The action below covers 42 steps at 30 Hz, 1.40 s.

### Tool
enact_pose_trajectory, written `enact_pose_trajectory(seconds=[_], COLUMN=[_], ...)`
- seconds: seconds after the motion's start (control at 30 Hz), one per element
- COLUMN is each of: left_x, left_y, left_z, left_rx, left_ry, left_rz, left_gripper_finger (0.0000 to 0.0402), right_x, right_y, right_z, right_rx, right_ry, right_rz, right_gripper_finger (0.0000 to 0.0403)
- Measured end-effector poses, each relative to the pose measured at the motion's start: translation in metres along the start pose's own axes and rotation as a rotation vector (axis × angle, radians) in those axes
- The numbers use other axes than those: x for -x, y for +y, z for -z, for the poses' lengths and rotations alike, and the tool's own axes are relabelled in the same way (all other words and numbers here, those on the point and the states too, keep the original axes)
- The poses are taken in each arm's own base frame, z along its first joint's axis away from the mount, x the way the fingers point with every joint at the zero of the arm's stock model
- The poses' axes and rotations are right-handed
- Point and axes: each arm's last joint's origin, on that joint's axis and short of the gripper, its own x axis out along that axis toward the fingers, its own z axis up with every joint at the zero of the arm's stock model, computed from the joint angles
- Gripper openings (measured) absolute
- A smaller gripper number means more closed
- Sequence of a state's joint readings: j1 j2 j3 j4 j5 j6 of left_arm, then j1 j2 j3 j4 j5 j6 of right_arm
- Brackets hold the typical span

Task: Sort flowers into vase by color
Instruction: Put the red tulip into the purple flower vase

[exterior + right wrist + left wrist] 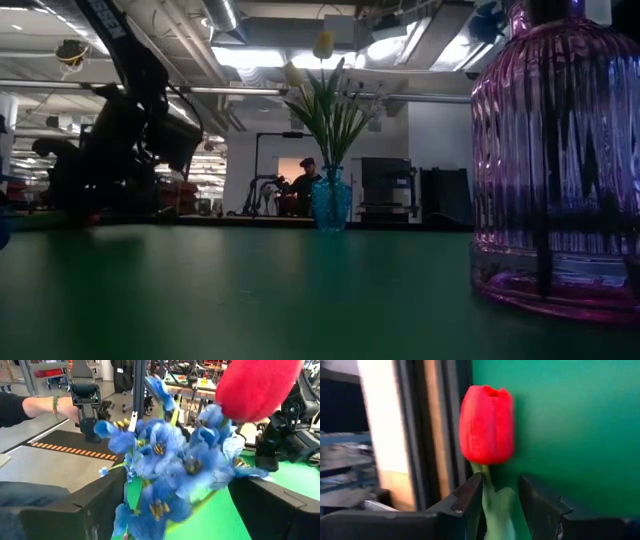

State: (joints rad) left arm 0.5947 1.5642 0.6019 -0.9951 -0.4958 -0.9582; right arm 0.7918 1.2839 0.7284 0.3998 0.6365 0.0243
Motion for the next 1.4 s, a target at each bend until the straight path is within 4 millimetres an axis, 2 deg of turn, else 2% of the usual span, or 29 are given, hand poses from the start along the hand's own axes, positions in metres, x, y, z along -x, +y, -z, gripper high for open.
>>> enact_pose_trajectory(seconds=[0.13,0.23,0.47,0.6,0.7,0.83,0.9,1.0,1.07,1.17,1.27,1.33,1.4], left_x=[-0.003,-0.004,-0.005,0.003,0.017,0.056,0.083,0.124,0.147,0.170,0.186,0.196,0.207], left_y=[0.001,0.002,-0.003,-0.012,-0.019,-0.024,-0.023,-0.016,-0.009,0.001,0.008,0.012,0.014], left_z=[0.001,0.001,0.000,0.010,0.025,0.049,0.064,0.092,0.118,0.164,0.210,0.232,0.246], left_rx=[0.013,0.030,0.053,-0.006,-0.041,-0.066,-0.080,-0.111,-0.172,-0.261,-0.361,-0.383,-0.395], left_ry=[-0.026,-0.024,-0.072,-0.146,-0.214,-0.349,-0.435,-0.589,-0.684,-0.845,-1.075,-1.215,-1.334], left_rz=[-0.060,-0.064,-0.038,-0.021,0.044,0.222,0.361,0.598,0.768,1.048,1.275,1.365,1.411], left_gripper_finger=[0.0125,0.0107,0.0012,0.0010,0.0005,0.0005,0.0008,0.0009,0.0009,0.0010,0.0010,0.0010,0.0010], right_x=[0.000,0.000,0.000,0.000,0.004,0.011,0.013,0.014,0.015,0.015,0.015,0.015,0.015], right_y=[0.000,0.000,0.000,0.000,-0.002,-0.007,-0.008,-0.009,-0.009,-0.009,-0.010,-0.012,-0.012], right_z=[0.001,0.001,0.003,0.005,0.000,-0.021,-0.031,-0.043,-0.046,-0.048,-0.048,-0.050,-0.053], right_rx=[0.000,0.000,-0.029,-0.032,-0.017,0.012,0.029,0.056,0.063,0.068,0.106,0.125,0.143], right_ry=[0.012,0.012,0.026,0.047,0.042,0.026,0.022,0.007,0.003,0.000,-0.002,-0.016,-0.039], right_rz=[0.000,0.001,-0.001,-0.016,-0.017,-0.017,-0.017,-0.016,-0.016,-0.012,0.034,0.069,0.096], right_gripper_finger=[0.0342,0.0342,0.0342,0.0342,0.0342,0.0342,0.0342,0.0342,0.0342,0.0342,0.0342,0.0342,0.0342])
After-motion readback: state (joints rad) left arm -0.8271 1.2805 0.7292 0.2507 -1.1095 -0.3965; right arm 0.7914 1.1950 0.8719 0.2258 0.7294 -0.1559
